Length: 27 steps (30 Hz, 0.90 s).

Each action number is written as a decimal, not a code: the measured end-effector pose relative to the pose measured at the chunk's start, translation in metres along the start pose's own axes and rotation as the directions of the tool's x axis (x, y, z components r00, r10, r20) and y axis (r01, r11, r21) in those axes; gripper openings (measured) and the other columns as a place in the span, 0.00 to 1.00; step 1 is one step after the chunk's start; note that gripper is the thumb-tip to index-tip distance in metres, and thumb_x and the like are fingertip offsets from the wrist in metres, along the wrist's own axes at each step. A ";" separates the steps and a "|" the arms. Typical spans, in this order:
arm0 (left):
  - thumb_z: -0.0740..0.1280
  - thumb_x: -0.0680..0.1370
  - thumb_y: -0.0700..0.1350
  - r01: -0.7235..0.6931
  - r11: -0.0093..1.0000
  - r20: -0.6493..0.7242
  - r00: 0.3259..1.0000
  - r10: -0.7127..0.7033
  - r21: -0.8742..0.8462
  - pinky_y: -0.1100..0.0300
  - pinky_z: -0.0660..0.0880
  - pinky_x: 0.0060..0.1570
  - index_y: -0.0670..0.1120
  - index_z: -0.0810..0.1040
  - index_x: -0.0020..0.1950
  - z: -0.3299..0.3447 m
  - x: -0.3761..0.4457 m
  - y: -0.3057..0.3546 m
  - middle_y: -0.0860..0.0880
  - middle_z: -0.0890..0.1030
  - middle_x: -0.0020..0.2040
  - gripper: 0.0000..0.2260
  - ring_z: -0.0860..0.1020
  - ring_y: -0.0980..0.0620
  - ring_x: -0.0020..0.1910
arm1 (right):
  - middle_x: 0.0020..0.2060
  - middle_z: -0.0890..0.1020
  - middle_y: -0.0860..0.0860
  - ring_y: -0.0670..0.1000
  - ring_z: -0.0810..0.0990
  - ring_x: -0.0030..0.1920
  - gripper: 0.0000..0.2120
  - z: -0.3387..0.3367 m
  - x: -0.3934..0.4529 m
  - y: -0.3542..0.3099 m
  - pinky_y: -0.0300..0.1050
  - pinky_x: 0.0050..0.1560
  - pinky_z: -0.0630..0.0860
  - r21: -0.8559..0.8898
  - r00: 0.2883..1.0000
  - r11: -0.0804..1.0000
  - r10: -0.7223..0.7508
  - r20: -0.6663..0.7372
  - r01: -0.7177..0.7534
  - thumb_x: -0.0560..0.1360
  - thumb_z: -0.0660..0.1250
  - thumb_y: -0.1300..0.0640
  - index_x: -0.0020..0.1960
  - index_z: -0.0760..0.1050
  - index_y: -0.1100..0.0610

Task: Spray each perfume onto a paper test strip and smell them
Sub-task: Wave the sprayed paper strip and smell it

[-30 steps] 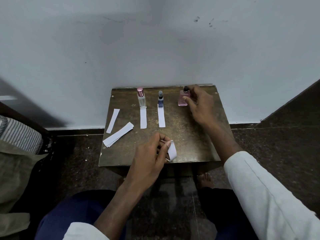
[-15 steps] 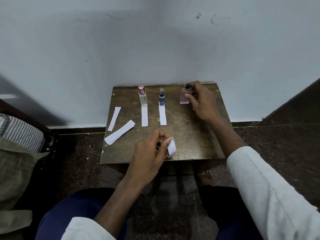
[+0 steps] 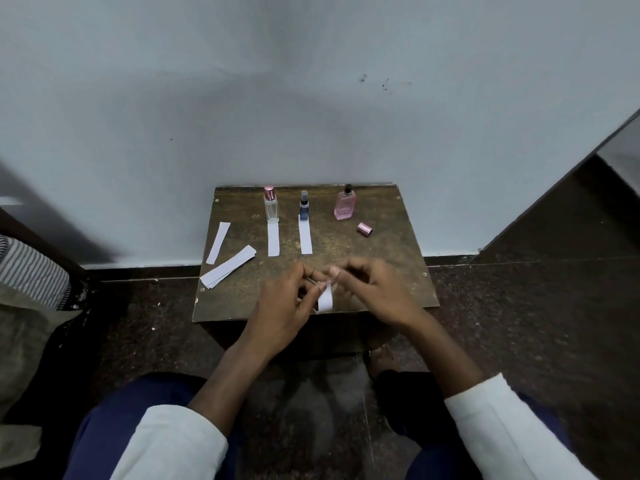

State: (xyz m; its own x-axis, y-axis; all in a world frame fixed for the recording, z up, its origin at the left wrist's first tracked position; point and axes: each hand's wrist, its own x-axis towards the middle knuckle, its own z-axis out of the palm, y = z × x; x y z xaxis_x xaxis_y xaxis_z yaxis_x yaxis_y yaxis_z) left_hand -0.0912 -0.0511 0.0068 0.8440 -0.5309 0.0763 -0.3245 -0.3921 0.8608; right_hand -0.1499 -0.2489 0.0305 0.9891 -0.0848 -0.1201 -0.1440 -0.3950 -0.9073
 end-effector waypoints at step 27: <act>0.75 0.81 0.49 0.071 0.997 0.249 0.966 -0.073 0.017 0.60 0.82 0.53 0.55 0.87 0.54 -0.036 -0.109 0.045 0.57 0.88 0.46 0.03 0.86 0.57 0.47 | 0.45 0.87 0.58 0.54 0.88 0.46 0.04 0.036 -0.106 -0.032 0.47 0.48 0.84 0.754 0.917 0.639 0.374 -0.135 -0.149 0.78 0.72 0.68 0.52 0.80 0.62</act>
State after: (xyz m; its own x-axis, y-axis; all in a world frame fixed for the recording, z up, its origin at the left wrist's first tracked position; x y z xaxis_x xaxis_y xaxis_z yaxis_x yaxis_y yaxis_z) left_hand -0.1823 0.0160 0.0557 0.7326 -0.6711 -0.1139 -0.2711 -0.4412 0.8555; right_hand -0.2487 -0.1949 0.0578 0.8496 -0.3494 -0.3950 -0.2176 0.4499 -0.8662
